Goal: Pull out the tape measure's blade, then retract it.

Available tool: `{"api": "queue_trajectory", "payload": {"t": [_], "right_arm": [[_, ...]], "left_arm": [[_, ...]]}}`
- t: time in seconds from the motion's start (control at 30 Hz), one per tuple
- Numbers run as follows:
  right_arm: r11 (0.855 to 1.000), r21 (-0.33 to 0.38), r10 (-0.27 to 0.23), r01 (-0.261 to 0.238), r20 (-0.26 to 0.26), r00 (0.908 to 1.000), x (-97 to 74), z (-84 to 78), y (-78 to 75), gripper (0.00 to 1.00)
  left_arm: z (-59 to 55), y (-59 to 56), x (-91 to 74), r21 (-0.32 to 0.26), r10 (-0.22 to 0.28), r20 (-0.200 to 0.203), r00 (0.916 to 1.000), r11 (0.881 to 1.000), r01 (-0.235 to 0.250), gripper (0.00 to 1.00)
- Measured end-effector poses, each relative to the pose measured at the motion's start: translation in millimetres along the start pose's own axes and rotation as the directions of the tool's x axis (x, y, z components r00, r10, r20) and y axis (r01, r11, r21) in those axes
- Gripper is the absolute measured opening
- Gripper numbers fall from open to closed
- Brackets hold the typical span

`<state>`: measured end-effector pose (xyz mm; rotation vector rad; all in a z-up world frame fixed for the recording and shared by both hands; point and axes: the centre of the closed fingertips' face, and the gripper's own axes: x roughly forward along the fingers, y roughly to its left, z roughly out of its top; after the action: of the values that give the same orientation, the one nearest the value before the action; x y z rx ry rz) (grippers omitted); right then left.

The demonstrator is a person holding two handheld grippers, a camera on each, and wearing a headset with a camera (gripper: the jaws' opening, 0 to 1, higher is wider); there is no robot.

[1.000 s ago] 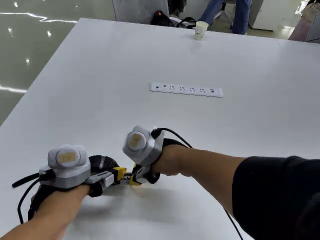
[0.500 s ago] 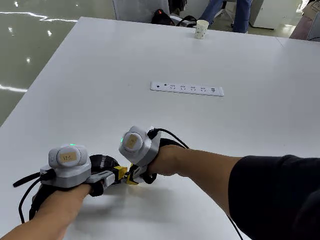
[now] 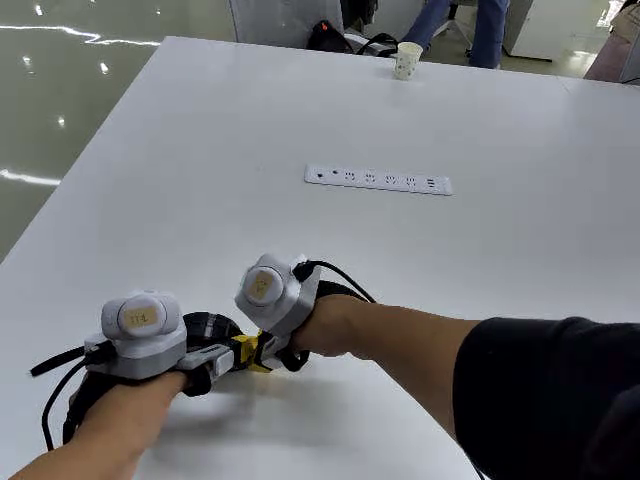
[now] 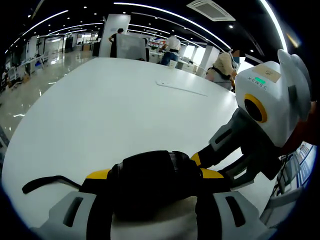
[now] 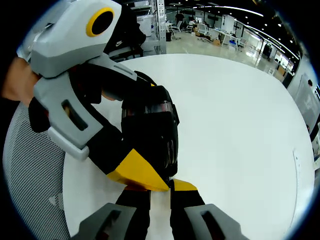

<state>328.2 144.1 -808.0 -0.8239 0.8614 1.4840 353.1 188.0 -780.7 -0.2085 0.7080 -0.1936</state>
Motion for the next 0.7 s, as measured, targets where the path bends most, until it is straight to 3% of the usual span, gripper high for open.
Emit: {"api": "queue_trajectory", "payload": {"t": [0.7], "right_arm": [[0.999,-0.046,-0.006,0.007,0.016,0.9999,0.3,-0.6,-0.4,0.12]], "left_arm": [[-0.3,-1.5,-0.1,0.008,0.011,0.012,0.9999,1.000,-0.011,0.63]]}}
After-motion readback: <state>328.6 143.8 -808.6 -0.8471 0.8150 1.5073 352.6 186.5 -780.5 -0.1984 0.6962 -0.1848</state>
